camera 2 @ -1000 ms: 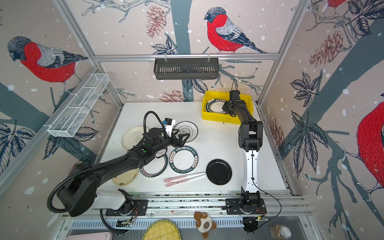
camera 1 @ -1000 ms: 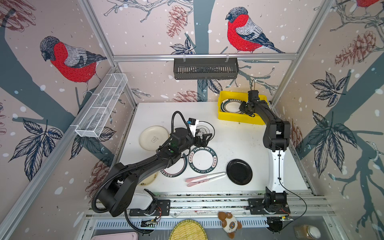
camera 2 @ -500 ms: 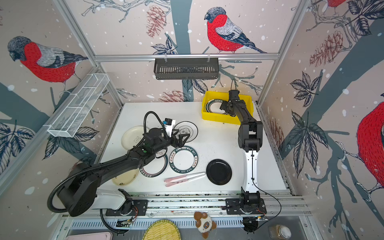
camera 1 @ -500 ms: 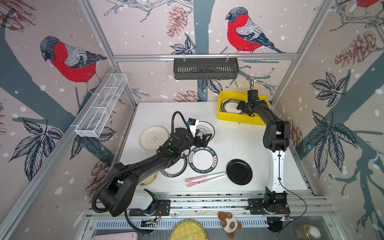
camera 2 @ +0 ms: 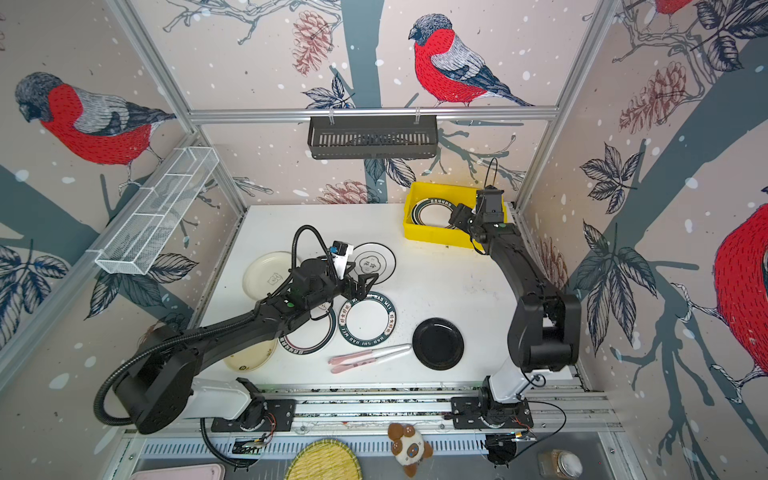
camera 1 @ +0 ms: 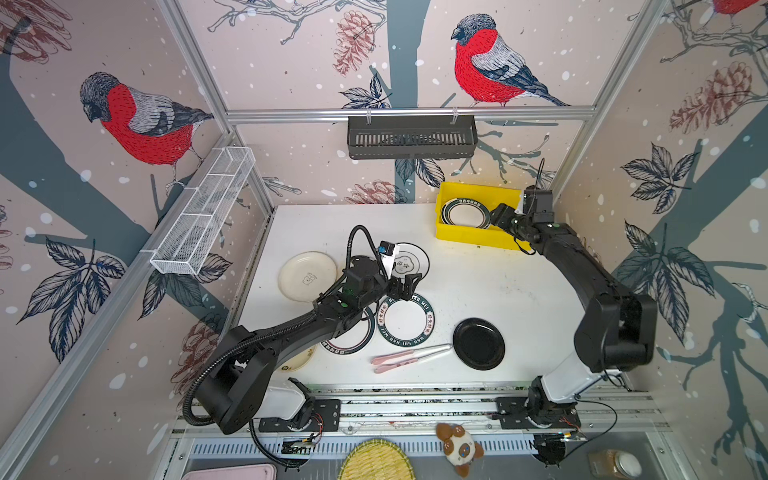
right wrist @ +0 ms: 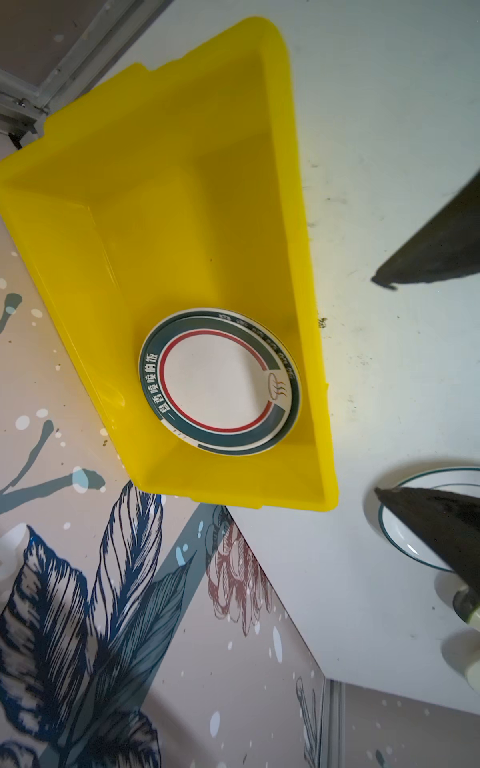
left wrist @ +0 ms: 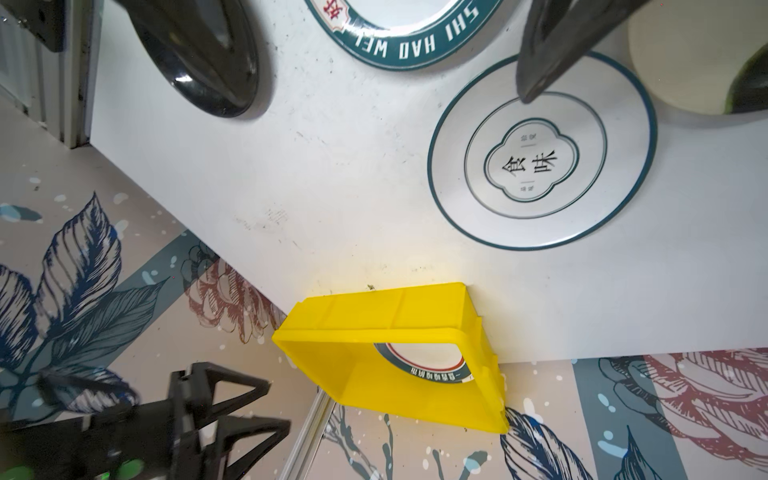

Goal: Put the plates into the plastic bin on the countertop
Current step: 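Move the right gripper back to the black plate on the table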

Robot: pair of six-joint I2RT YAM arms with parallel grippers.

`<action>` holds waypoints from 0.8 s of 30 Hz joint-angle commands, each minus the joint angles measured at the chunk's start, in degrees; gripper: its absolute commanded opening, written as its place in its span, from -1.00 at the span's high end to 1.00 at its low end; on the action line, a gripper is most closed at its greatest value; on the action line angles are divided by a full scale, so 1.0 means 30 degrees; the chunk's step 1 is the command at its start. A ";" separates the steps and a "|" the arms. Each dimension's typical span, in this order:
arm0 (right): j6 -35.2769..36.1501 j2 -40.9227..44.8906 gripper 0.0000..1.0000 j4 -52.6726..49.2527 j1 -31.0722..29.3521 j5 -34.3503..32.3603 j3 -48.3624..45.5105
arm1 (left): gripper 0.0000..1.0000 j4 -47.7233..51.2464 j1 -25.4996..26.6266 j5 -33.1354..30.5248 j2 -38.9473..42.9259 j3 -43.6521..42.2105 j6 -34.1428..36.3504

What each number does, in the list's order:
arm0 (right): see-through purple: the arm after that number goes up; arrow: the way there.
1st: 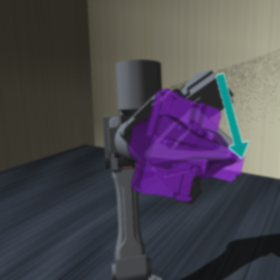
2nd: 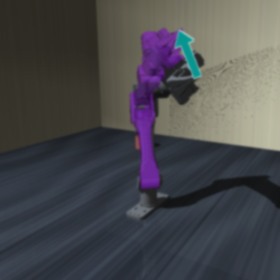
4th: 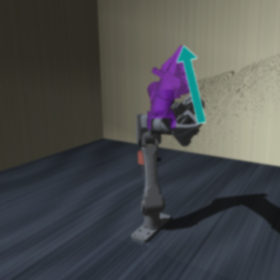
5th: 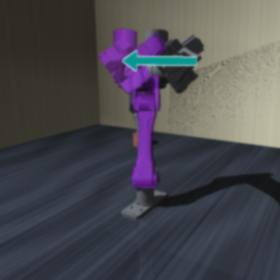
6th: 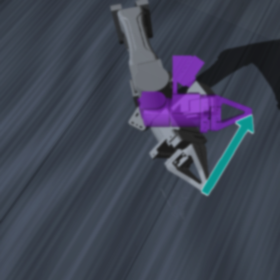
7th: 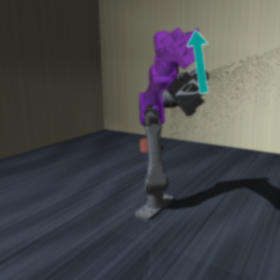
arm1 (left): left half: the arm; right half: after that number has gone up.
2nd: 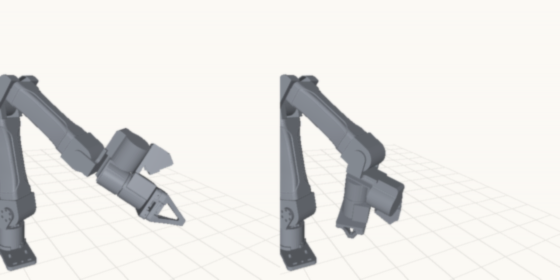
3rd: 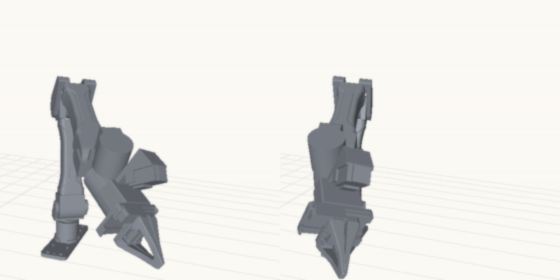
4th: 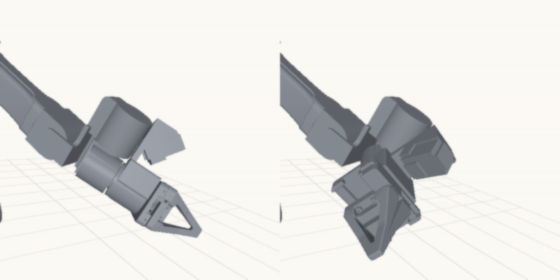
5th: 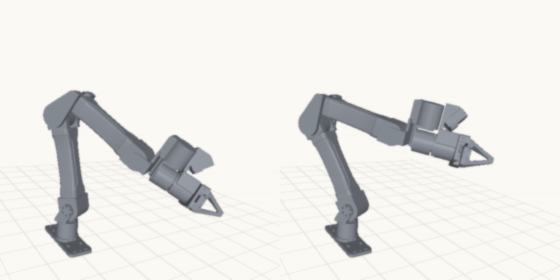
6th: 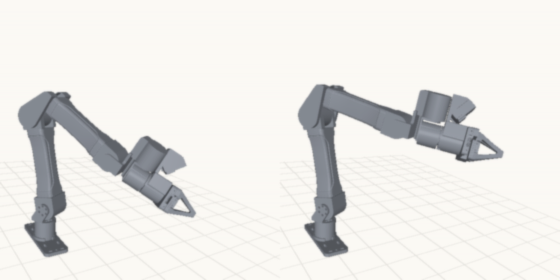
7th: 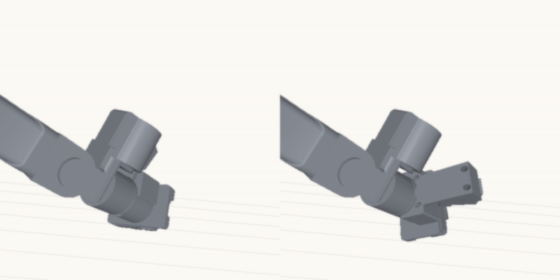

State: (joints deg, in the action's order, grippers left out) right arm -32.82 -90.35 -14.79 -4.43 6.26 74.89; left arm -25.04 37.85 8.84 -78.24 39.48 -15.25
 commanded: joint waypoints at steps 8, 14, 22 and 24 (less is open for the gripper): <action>-0.0311 0.9079 -0.59 -0.1523 -0.0164 0.0645 -1.0029 | -0.95 -0.0999 0.0041 -0.0316 0.0559 -0.1696 0.1630; -0.1340 1.2555 -0.58 -0.1894 -0.0250 0.2355 -1.3988 | -0.95 -0.1640 0.0041 0.0497 0.0317 -0.1999 0.1115; -0.2510 1.4089 -0.50 -0.2621 -0.0396 0.3797 -1.6918 | -0.95 -0.1934 0.0048 0.0803 0.0616 -0.2174 0.0907; -0.2625 1.4046 -0.41 -0.3061 -0.0400 0.3880 -1.7364 | -0.95 -0.1940 0.0057 0.0774 0.0703 -0.2204 0.0929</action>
State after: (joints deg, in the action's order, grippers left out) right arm -39.05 -48.31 -22.20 -5.54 16.14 24.08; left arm -28.16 37.98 10.52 -76.64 33.01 -12.12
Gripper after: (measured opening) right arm 0.717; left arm 0.977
